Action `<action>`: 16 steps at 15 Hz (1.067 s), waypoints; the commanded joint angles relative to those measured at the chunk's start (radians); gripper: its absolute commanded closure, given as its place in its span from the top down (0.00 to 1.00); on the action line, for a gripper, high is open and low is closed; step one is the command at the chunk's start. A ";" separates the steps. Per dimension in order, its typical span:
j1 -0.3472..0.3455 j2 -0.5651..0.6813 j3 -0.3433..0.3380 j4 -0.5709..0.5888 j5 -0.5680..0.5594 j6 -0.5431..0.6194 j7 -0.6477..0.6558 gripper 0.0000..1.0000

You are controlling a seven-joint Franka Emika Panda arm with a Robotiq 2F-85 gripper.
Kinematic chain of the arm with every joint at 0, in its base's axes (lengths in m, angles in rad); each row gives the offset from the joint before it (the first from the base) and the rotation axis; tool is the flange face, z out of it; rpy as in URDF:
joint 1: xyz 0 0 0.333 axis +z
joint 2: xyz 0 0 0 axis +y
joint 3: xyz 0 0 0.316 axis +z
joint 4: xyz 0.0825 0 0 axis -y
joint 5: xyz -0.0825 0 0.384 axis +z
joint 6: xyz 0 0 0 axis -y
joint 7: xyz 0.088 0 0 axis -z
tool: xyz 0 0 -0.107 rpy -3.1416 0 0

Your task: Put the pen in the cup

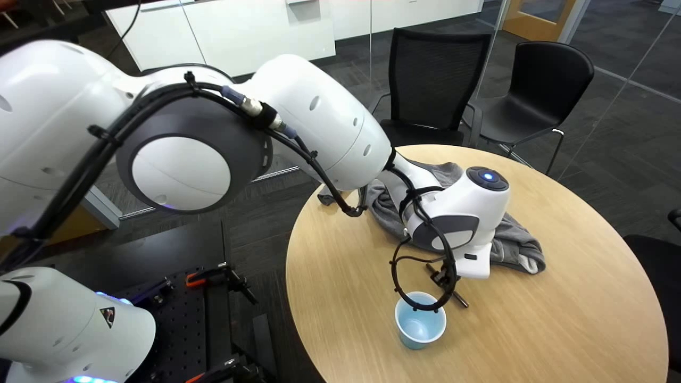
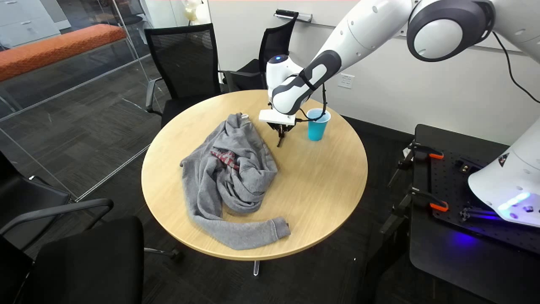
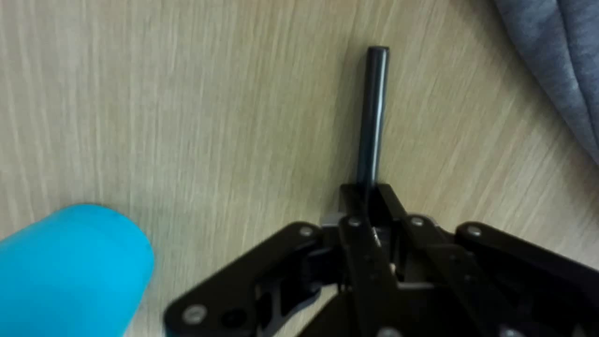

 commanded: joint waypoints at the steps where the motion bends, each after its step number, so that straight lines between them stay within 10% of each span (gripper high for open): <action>1: 0.008 -0.020 -0.001 -0.021 0.006 0.016 0.019 0.03; 16: 0.151 -0.446 -0.088 -0.432 -0.312 -0.016 -0.203 0.03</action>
